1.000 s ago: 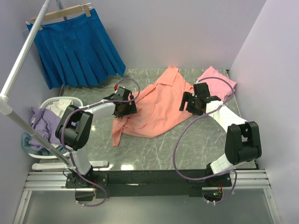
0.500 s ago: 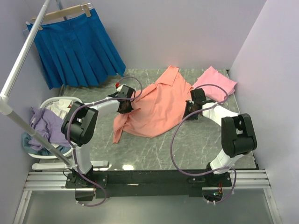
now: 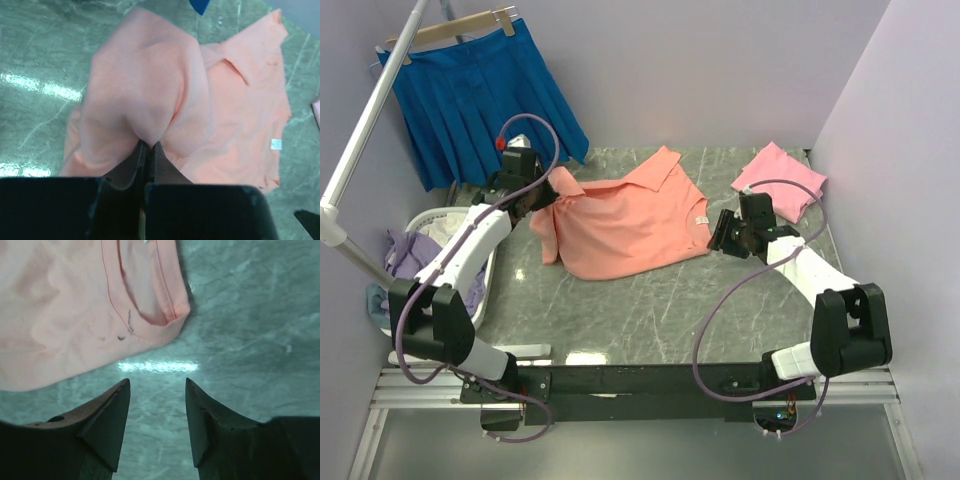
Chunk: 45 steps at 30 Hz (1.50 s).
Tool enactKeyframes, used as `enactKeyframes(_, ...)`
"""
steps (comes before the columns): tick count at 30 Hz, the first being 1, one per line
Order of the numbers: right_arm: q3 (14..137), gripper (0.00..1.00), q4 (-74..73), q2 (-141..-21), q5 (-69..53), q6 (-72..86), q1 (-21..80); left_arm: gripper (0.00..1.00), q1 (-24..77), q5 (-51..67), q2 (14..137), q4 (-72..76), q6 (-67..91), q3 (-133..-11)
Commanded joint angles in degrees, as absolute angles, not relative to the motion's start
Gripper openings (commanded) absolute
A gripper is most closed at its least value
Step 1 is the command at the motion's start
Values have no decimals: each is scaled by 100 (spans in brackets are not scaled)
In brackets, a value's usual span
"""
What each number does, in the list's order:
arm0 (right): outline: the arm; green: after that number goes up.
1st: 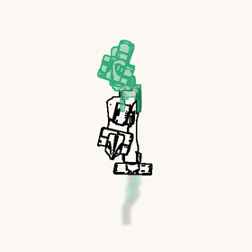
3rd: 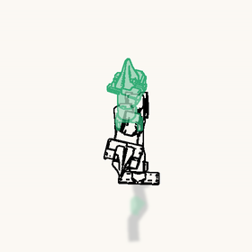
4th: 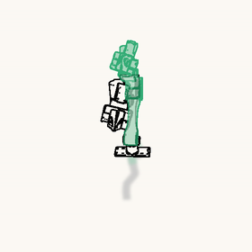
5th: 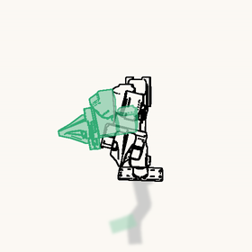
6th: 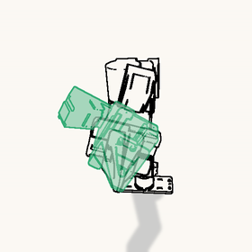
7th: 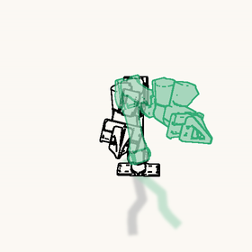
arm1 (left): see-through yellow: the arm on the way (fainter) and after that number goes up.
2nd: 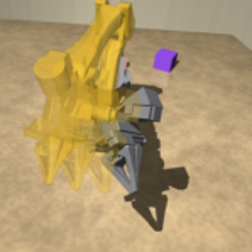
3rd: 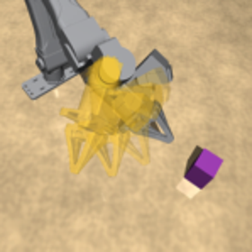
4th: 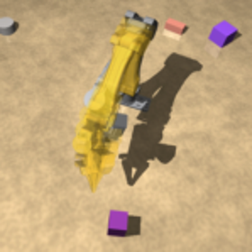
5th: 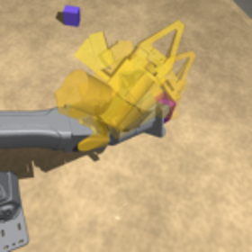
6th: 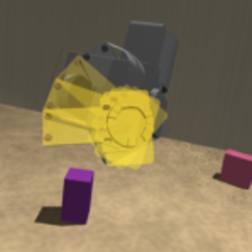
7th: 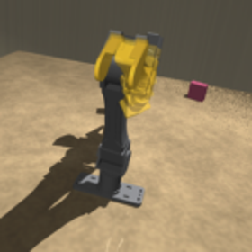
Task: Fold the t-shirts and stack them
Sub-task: Flatten out the tshirt
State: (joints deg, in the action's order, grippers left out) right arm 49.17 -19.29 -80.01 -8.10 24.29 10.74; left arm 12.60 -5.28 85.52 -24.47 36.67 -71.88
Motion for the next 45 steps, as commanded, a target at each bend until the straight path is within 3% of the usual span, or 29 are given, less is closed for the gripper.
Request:
enactKeyframes(1, 4808, 59, -1381, -8357, -1334, 2785, 1099, 5, 1239, -264, 8455, -2585, 3612, -7006)
enactKeyframes(6, 4702, 59, -397, -9043, -1669, 3418, 1107, 3, 1134, -255, 8578, -2663, 3595, -6908)
enactKeyframes(15, 4992, 54, -71, -9896, -1625, 3472, 1160, 4, 1099, -369, 8447, -2698, 3568, -6812)
enactKeyframes(16, 5018, 35, -27, -9983, -1652, 3463, 1169, 4, 1099, -352, 8438, -2698, 3568, -6803)
enactKeyframes(18, 5062, 9, -17, -10037, -1775, 3367, 1160, 2, 1081, -325, 8420, -2733, 3577, -6811)
enactKeyframes(19, 5054, 0, -18, -9907, -1967, 3314, 1178, 1, 1081, -299, 8403, -2777, 3568, -6855)
enactKeyframes(22, 4870, 0, 45, -8918, -1812, 3147, 1222, 1, 1064, -264, 8227, -3022, 3542, -7039)
enactKeyframes(30, 5018, 0, -1862, -5759, -994, 2628, 1318, 2, 1063, 201, 7112, -3822, 3428, -7576)
enactKeyframes(34, 5212, 0, -2188, -4914, -668, 2646, 1336, 13, 1063, 150, 6698, -4183, 3401, -7655)
enactKeyframes(39, 5598, 0, -1944, -5824, -519, 2496, 1327, 17, 1055, -254, 6915, -3965, 3472, -7313)
enactKeyframes(45, 6510, 0, -1390, -7905, -694, 2417, 1327, 11, 1037, -193, 8205, -3262, 3594, -7111)
